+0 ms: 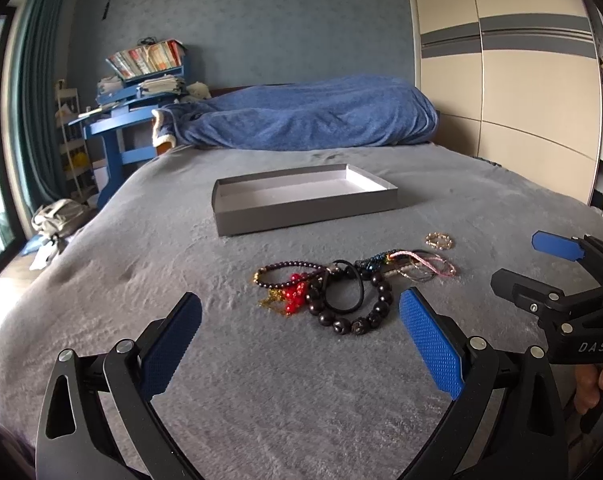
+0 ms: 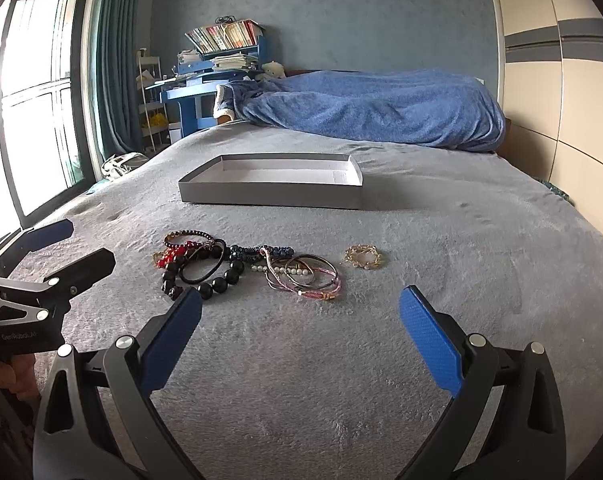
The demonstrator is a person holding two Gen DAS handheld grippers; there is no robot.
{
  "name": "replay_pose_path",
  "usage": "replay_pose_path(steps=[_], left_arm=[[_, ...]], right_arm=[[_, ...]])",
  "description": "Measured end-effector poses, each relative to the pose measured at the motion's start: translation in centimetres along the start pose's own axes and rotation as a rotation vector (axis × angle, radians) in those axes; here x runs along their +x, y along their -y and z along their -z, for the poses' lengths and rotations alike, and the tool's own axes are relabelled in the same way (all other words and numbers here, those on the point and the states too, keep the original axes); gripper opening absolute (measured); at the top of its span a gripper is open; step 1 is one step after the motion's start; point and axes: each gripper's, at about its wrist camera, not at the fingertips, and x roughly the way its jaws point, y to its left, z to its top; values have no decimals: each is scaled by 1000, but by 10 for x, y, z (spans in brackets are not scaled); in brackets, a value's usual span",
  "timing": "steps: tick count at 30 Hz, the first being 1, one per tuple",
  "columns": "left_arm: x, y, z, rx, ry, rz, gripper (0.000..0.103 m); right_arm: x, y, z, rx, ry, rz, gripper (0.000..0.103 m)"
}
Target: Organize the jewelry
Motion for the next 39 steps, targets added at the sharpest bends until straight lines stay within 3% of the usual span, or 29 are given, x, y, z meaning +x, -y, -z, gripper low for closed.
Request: replay_pose_path(steps=[39], left_arm=[[3,-1,6,5,-15,4,98]], right_arm=[[3,3,-1,22,-17,-9,98]])
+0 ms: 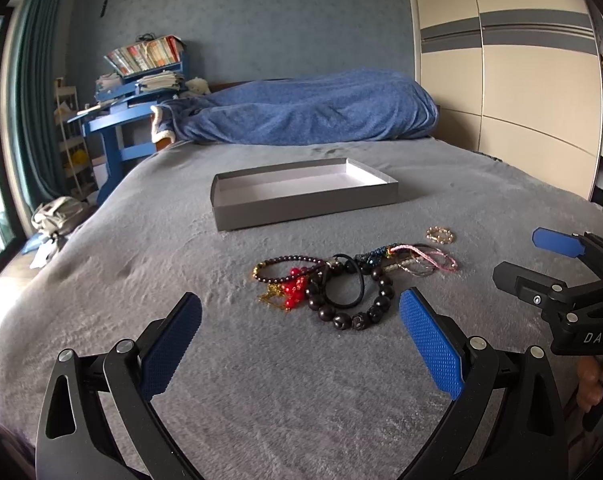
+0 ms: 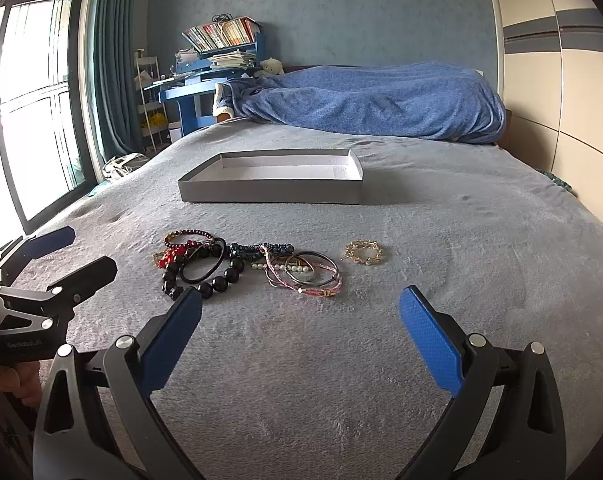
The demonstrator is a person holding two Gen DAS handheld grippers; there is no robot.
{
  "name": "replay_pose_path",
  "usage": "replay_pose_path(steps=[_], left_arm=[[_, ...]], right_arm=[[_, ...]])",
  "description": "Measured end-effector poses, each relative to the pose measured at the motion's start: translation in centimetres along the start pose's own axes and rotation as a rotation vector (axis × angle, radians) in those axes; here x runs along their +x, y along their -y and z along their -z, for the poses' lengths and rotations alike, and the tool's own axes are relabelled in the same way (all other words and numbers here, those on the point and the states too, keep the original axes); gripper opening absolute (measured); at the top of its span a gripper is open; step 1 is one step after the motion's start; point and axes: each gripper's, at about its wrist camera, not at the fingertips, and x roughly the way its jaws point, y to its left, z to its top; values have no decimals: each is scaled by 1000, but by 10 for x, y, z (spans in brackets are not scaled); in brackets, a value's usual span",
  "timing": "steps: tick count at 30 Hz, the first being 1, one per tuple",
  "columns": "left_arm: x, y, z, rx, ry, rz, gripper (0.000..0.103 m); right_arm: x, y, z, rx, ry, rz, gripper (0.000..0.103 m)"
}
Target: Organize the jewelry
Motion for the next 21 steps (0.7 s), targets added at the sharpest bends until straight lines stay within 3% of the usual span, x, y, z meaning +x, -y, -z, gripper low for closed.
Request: replay_pose_path(steps=[8,16,19,21], left_arm=[[8,1,-6,5,-28,15,98],[25,-1,-21,6,-99,77,95],[35,-1,-25,11,-129,95,81],[43,-3,-27,8,-159,115,72]], right_arm=[[4,-1,1,5,-15,-5,98],[12,4,-1,32,-46,-12,98],[15,8,-1,51,-59,-15,96],[18,10,-2,64,-67,-18,89]])
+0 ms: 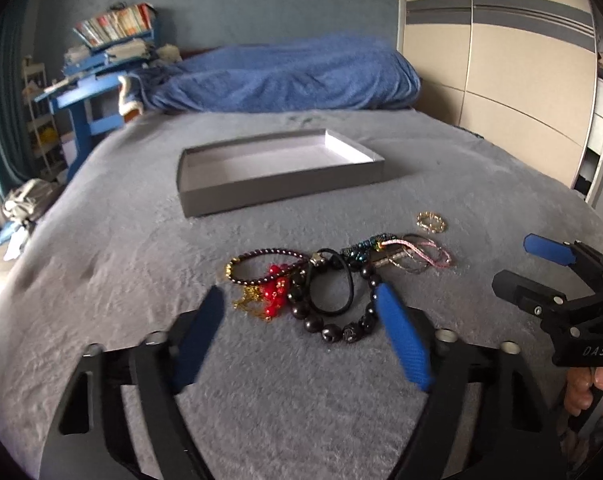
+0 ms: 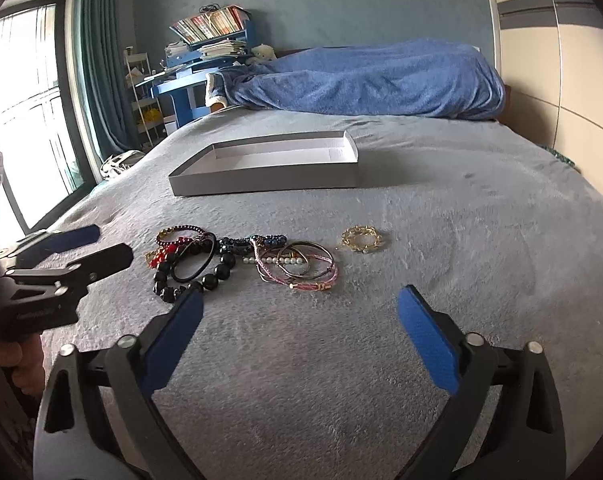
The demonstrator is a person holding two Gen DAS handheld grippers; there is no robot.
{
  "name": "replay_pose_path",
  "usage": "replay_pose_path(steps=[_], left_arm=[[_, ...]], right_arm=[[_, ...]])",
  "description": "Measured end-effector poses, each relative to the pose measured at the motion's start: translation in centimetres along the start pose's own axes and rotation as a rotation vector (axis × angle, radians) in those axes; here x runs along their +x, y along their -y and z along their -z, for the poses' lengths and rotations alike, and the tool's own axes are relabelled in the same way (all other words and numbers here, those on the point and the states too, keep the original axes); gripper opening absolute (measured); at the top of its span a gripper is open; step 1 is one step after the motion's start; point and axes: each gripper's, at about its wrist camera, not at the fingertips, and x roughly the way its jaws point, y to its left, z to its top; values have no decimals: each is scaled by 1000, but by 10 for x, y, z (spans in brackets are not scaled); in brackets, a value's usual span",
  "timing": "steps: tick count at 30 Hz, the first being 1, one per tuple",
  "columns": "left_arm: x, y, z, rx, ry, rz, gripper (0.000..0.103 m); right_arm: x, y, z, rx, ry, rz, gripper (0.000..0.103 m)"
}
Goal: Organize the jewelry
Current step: 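Grasp the pink string bracelet with the right tool while the left tool lowers toward the pile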
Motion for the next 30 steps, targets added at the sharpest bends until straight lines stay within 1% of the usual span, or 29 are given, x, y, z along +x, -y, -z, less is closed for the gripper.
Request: replay_pose_path(steps=[2,5,9,10,12,15,20,23,25,27,28,30], left_arm=[[6,-1,-3,2,-16,19,67],[13,0,-8,22,-32,42,65],[20,-2,-11,30,-44,51,65],[21,-3,-10,27,-50,50,65],[24,-4,-8,23,-61,49,65],[26,-5,-5,16,-68,49,65],[29,-4,-6,24,-69,50,65],[32,-5,-5,25,-75,53,65],[34,-4,-5,24,-82,55,65],[36,-3,-5,25,-85,54,65],[36,-3,-5,26,-84,54,65],[36,-3,-5,26,-82,54,65]], right_arm=[[2,3,-1,8,-10,3,84],[8,8,-4,38,-29,-1,76],[16,11,-8,49,-52,-14,68],[20,11,-9,48,-65,-22,68],[28,8,-10,36,-87,-34,63],[39,1,-12,6,-113,-46,59],[55,-7,-16,-32,-144,-52,56],[66,-10,-16,-56,-168,-48,48],[75,-9,-17,-56,-192,-48,34],[79,-8,-16,-48,-205,-56,7],[78,-7,-16,-41,-201,-65,3],[71,-5,-16,-33,-178,-79,3]])
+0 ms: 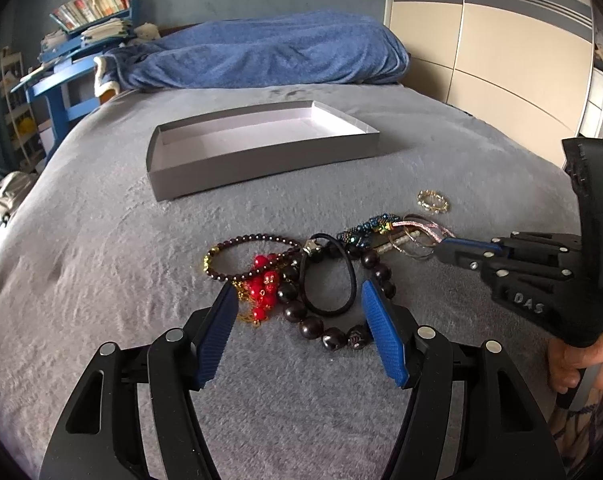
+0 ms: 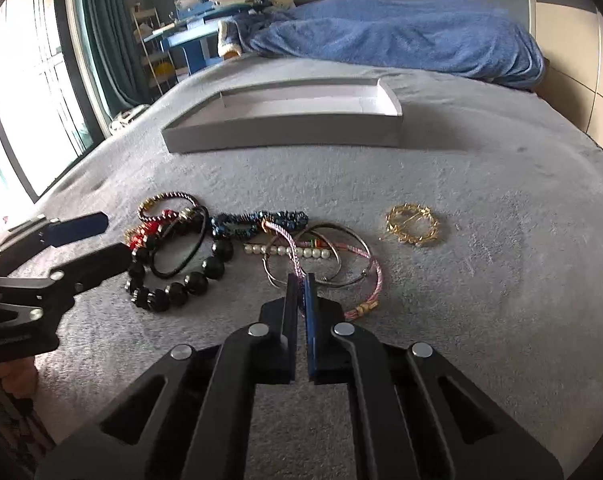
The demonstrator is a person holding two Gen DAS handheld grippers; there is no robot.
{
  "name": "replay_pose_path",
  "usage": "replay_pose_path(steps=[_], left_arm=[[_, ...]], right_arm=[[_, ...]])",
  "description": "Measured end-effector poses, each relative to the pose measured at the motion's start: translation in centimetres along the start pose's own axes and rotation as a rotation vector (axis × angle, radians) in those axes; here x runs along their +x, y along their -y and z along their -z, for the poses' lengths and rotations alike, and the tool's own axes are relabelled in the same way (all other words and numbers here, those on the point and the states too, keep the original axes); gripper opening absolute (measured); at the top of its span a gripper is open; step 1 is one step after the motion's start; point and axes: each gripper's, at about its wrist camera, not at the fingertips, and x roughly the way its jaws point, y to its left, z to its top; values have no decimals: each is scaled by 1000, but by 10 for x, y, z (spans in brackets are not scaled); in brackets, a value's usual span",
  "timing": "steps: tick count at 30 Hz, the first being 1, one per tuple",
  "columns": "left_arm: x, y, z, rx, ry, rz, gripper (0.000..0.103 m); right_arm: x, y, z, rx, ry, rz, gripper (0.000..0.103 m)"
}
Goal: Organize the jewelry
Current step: 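Grasp the pink string bracelet with the right tool while the left tool lowers toward the pile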
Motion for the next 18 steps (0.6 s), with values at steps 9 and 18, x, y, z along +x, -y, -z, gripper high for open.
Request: replay_pose_path(steps=[9,18], left_arm=[[4,3,-3,9,-13,15,66],[22,29,-21,114,-35,63,66]], right_arm=[[-42,8,0,52,92,-37,3],[-71,35,-2,151,187,-3,3]])
